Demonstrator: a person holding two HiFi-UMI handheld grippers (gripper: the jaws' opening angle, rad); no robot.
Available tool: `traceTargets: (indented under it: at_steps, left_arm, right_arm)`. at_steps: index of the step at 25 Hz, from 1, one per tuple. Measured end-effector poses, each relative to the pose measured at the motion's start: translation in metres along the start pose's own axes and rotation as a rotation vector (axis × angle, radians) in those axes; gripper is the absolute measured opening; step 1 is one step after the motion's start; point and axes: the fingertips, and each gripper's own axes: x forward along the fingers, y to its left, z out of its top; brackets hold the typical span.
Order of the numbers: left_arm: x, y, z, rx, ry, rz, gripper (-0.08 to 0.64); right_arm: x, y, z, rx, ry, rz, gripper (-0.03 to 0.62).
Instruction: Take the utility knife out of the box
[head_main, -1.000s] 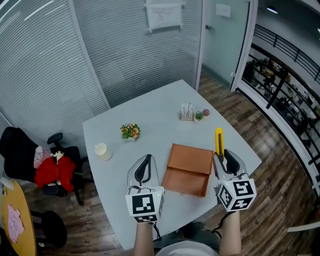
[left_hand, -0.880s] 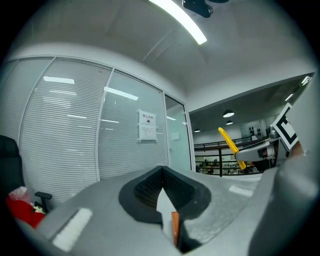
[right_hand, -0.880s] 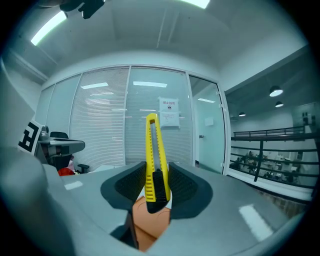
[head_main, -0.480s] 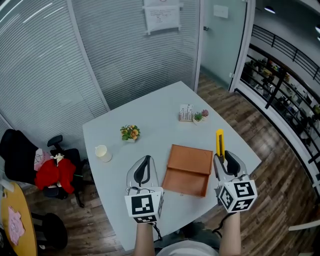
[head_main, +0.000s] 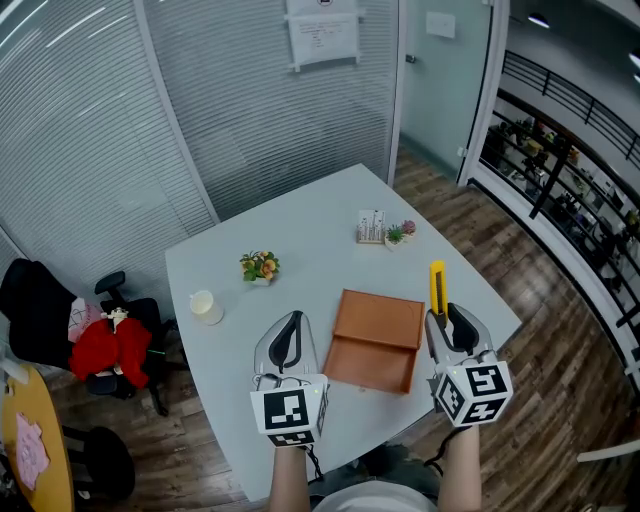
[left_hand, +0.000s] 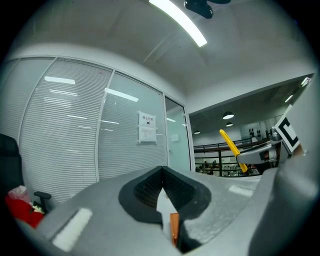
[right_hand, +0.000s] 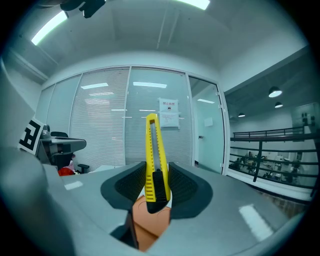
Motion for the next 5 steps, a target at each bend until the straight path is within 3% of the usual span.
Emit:
traceTargets:
  at_steps: [5]
  left_arm:
    - [-0.0005, -0.0033, -0.0001, 0.004, -0.004, 0.003, 0.000]
  right_arm:
    - [-0.0022, -0.0039, -0.0013, 0.001, 0.000, -0.003, 0.169]
